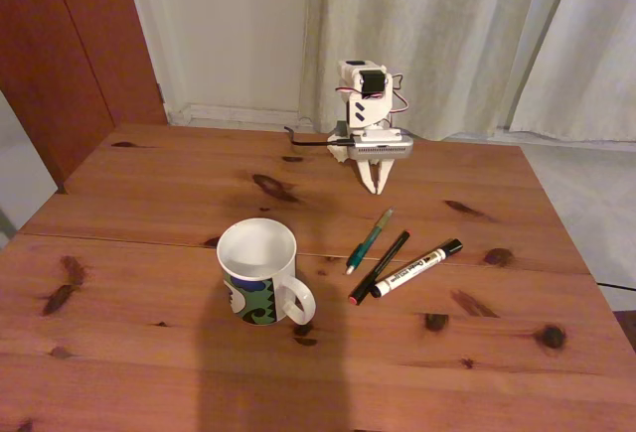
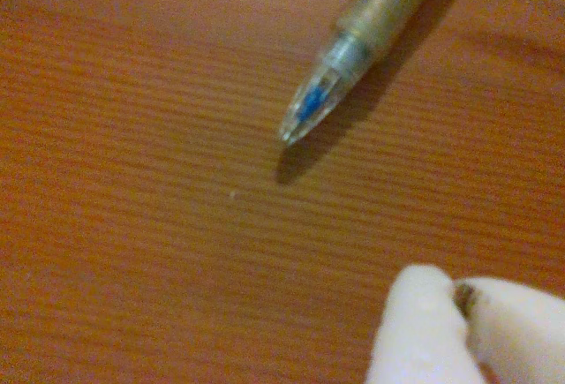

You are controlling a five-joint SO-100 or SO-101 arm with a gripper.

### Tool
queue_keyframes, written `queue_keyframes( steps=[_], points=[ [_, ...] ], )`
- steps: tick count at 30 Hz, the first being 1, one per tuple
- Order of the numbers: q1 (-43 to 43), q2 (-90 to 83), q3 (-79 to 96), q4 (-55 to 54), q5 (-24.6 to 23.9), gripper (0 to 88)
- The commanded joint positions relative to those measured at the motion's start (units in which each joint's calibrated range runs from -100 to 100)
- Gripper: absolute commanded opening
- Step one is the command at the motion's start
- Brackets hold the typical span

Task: Clean up the desk and place the pens and markers into the cup

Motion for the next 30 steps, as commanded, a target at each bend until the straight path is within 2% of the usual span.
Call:
queue_keyframes(
  steps=[1,23,30],
  points=[
    [0.1,-0.5,0.2,0.5,0.4,1.2],
    [-0.1,-0.4,0.2,0.5,0.2,1.2],
    [4.1,-0.4,0.2,0.5,0.3,0.8]
  ],
)
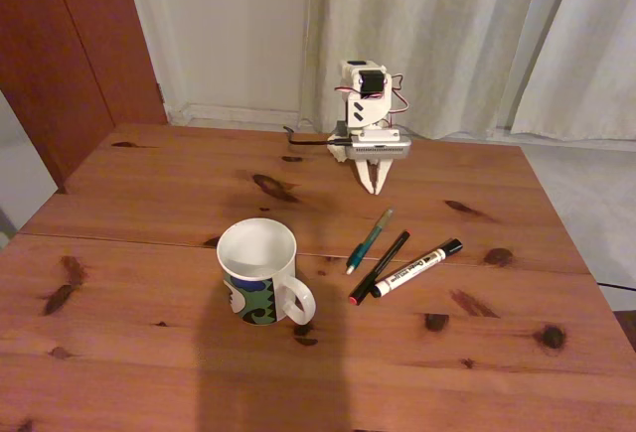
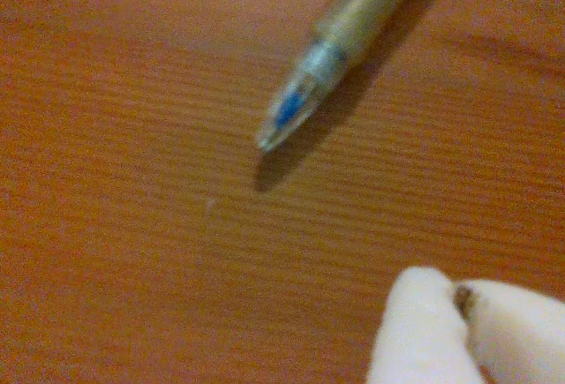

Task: Clean up the desk and place the pens and markers into the cup

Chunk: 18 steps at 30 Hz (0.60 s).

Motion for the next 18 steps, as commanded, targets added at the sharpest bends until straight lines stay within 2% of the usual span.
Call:
queue_keyframes(
  steps=[1,18],
  points=[
    [2.5,-0.4,0.2,0.5,0.4,0.8],
    [3.7,-0.4,0.2,0.4,0.2,0.8]
  ],
)
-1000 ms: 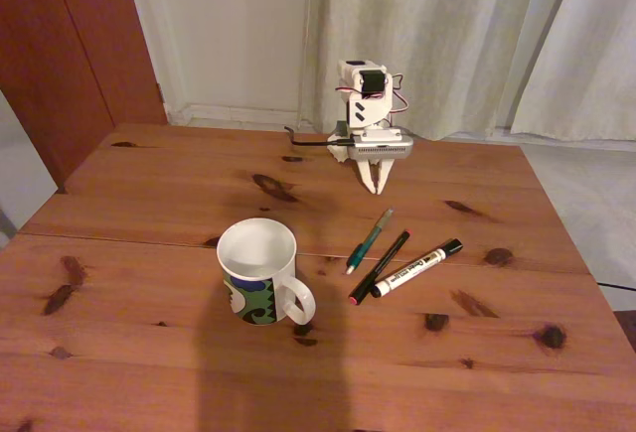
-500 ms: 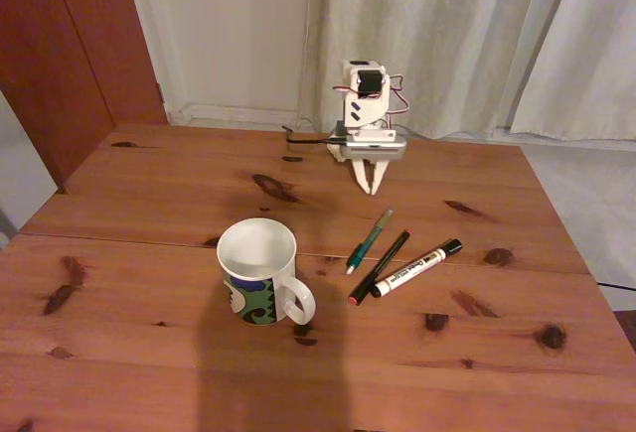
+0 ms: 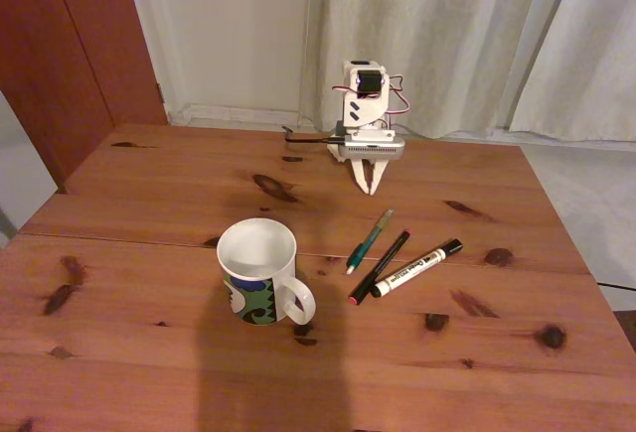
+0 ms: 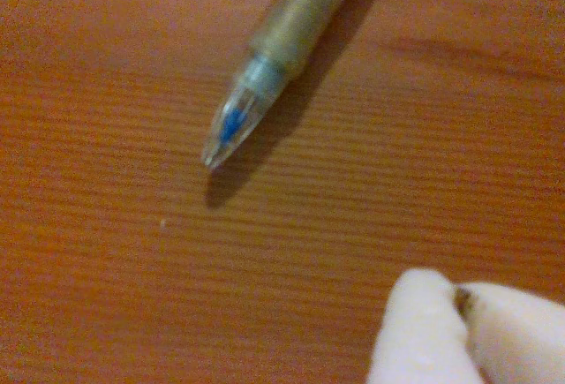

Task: Clean up the desk and place the pens and markers into the cup

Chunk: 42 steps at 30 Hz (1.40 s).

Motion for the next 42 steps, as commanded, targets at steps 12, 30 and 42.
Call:
queue_keyframes(
  steps=[12,30,42],
  points=[
    [2.9,5.4,-9.1,-0.2,0.3,0.8],
    [0.4,56.5,-50.7,-0.3,0.2,0.7],
    [0.2,83.8,-61.4,-14.8,-2.0,0.7]
  ],
)
